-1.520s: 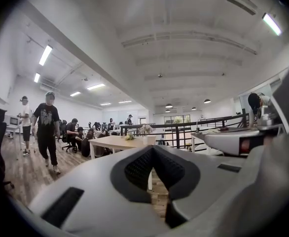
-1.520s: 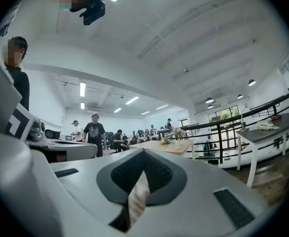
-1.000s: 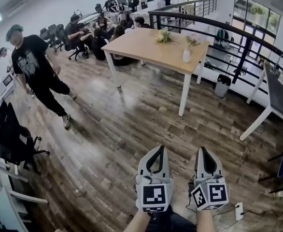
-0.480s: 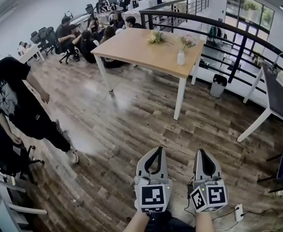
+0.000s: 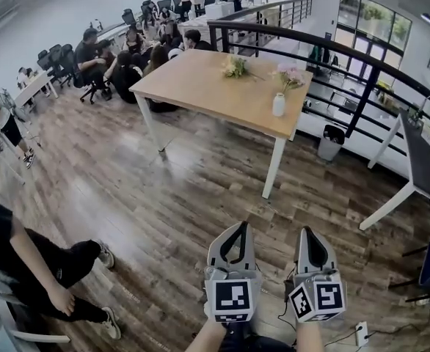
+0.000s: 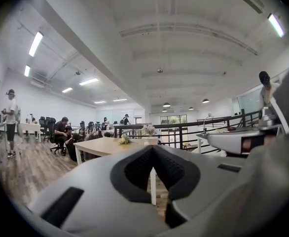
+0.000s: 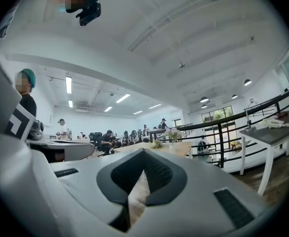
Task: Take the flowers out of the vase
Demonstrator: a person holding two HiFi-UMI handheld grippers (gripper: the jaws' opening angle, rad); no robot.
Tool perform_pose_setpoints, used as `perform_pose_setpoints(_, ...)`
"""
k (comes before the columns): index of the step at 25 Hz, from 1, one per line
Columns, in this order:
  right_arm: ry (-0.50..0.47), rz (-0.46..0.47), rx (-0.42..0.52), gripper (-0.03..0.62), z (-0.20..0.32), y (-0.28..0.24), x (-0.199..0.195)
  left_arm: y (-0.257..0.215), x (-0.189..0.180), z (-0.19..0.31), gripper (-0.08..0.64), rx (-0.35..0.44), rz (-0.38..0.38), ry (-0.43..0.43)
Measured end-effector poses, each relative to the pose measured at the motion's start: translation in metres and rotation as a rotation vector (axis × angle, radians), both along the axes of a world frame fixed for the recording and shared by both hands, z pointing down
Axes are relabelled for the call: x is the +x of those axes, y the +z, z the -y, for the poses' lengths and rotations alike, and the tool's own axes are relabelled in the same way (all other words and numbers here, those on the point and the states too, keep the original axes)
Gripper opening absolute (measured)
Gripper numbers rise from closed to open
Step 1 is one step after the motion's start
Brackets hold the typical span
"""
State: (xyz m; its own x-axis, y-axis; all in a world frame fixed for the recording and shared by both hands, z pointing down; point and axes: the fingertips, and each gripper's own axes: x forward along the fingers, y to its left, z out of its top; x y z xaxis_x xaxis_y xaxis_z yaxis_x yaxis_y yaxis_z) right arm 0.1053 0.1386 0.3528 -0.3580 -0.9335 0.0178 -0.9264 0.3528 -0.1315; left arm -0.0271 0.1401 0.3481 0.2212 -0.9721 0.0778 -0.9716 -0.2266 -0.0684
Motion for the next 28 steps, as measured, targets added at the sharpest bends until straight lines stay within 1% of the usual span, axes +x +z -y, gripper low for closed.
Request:
perform_pose_setpoints(6,0.013,-0.014,0.003,-0.003,0.049,-0.002,-0.028,-0.002,-0.028,0.051,0.032,0.004,-0.012,0.013)
perform_pose_setpoints(11,0.012,-0.033,0.011,-0.003,0.075,-0.004,-0.046,-0.002,-0.043,0.078,0.033,0.007,-0.017,0.020)
perform_pose_setpoints(15,0.010,-0.030,-0.004,-0.003,0.093,0.002,-0.053,0.004,-0.050,0.094,0.033,-0.027,-0.039,0.016)
perform_pose_setpoints(18,0.011,-0.028,-0.021,-0.003,0.105,0.008,-0.055,0.007,-0.054,0.106,0.032,-0.009,-0.021,0.016)
perform_pose_setpoints(23,-0.014,-0.028,-0.030,-0.003,0.133,0.014,-0.060,0.016,-0.061,0.130,0.034,-0.027,-0.023,-0.012)
perform_pose_setpoints(28,-0.049,-0.018,-0.024,-0.003,0.173,0.018,-0.062,0.020,-0.061,0.165,0.032,-0.026,-0.008,-0.041)
